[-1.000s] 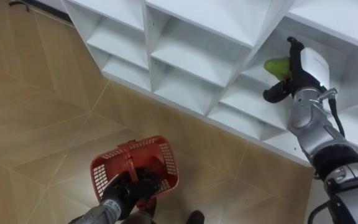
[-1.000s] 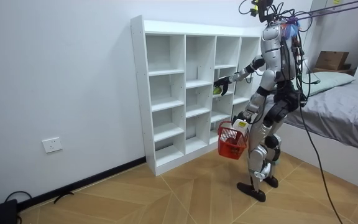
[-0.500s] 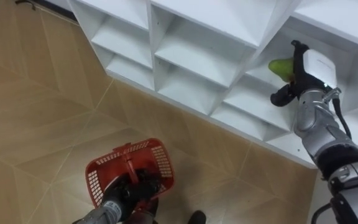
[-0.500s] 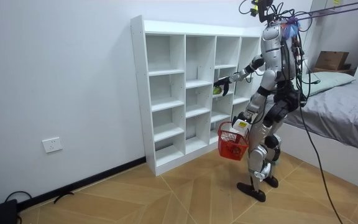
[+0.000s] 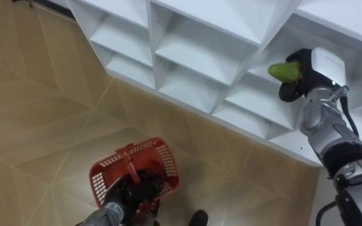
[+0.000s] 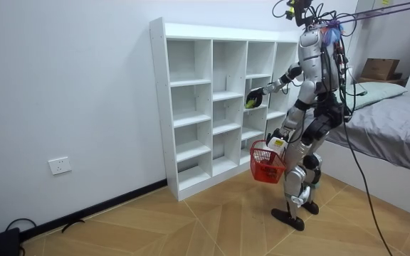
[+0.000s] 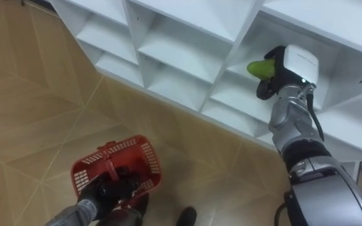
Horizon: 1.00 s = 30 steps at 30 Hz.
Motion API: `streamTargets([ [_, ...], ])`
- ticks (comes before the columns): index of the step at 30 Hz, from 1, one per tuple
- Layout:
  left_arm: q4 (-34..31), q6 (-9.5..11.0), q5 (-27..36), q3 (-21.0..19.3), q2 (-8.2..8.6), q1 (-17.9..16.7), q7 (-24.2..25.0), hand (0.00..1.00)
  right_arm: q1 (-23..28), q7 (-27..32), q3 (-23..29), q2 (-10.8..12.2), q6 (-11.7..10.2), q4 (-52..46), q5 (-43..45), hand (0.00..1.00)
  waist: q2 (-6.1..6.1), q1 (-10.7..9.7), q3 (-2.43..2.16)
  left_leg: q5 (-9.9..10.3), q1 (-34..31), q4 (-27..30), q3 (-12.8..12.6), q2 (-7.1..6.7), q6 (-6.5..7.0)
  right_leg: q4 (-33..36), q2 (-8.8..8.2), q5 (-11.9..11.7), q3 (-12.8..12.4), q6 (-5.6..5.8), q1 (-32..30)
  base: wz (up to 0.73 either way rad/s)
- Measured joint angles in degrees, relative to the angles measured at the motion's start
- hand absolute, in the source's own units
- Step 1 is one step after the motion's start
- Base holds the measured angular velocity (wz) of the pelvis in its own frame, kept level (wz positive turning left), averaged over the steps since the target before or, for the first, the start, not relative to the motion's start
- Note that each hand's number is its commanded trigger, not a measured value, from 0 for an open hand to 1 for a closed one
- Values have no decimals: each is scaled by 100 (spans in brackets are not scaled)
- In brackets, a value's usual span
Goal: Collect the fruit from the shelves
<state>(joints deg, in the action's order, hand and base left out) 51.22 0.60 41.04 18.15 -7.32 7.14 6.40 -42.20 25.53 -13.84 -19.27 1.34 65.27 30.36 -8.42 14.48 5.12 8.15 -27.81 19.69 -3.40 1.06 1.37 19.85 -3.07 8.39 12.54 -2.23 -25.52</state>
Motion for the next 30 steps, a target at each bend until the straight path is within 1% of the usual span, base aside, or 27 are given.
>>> streamTargets([
  [16,0,20,-1,4,-26,-1,58,100,-44,-1,0,-56,3,4,149,100,-8,-1,3,-11,-34,-14,-47,-1,4,35,-4,0,-62,0,-81,-1],
  [22,-8,21,0,5,-14,-6,59,100,-67,11,-1,-56,-2,4,151,100,-10,2,2,-22,-43,-17,-105,1,12,84,-10,0,-115,0,-140,-3],
  [30,-26,29,-1,3,-29,49,60,100,-66,-9,0,-55,-9,-117,68,100,-19,-65,-7,-22,-45,19,-113,9,12,85,-8,-1,-84,-1,-125,1],
])
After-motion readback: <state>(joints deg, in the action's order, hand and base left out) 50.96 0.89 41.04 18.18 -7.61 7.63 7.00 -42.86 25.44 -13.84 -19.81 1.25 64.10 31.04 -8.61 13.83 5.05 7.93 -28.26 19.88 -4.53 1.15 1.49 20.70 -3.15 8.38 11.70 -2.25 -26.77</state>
